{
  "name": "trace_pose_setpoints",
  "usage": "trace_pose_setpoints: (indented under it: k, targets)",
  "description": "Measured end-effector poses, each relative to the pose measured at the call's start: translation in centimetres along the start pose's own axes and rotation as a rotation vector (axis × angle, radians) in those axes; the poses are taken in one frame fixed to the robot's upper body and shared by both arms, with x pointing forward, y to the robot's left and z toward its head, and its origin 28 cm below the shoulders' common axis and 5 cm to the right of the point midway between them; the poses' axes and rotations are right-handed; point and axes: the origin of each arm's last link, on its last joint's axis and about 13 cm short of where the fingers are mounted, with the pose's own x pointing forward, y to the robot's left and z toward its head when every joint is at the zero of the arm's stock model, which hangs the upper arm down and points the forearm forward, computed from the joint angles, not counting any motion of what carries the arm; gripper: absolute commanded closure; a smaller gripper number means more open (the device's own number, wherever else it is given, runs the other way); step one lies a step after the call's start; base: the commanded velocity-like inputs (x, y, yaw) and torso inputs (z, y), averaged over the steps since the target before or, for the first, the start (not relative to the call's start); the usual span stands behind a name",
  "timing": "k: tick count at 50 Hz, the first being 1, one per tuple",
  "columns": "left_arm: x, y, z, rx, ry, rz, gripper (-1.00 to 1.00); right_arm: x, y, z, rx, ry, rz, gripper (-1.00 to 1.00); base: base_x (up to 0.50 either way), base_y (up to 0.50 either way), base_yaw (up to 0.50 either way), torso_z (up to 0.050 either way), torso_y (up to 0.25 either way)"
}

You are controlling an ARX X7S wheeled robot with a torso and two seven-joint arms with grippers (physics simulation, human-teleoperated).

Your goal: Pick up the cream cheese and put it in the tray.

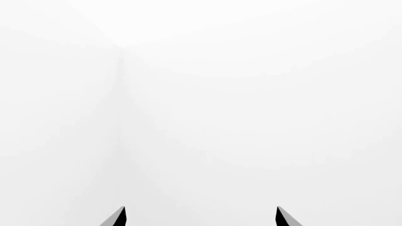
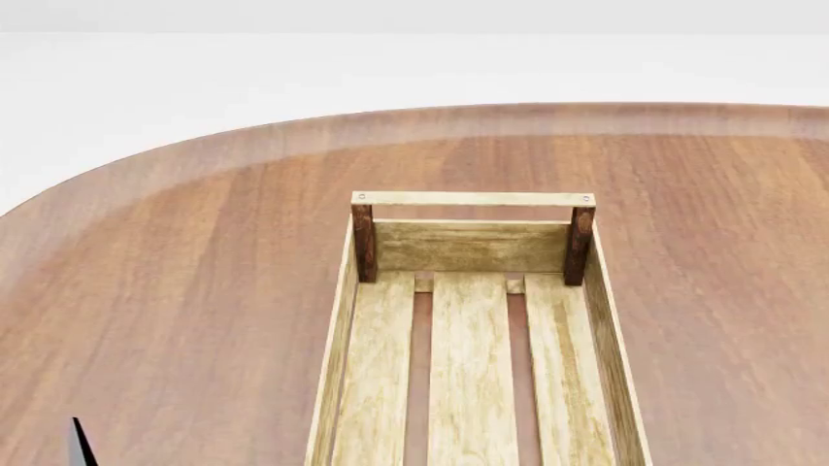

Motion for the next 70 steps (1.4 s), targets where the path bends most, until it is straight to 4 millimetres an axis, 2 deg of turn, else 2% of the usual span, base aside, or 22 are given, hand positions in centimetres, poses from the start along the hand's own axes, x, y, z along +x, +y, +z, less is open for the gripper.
trace_pose_setpoints:
  k: [37,70]
  targets:
    - [0.1,0.1,-0.1,-0.002,0.007,0.006,-1.00,-4.8,-0.3,4.9,0.029,-0.324,0.110,1.00,0.00,0.00,0.00,0.000,0.000]
    - [0.1,0.0,-0.2,-0.002,0.009,0.004,-1.00,-6.7,2.8,8.8,-0.072,-0.485,0.234,1.00,0.00,0.00,0.00,0.000,0.000]
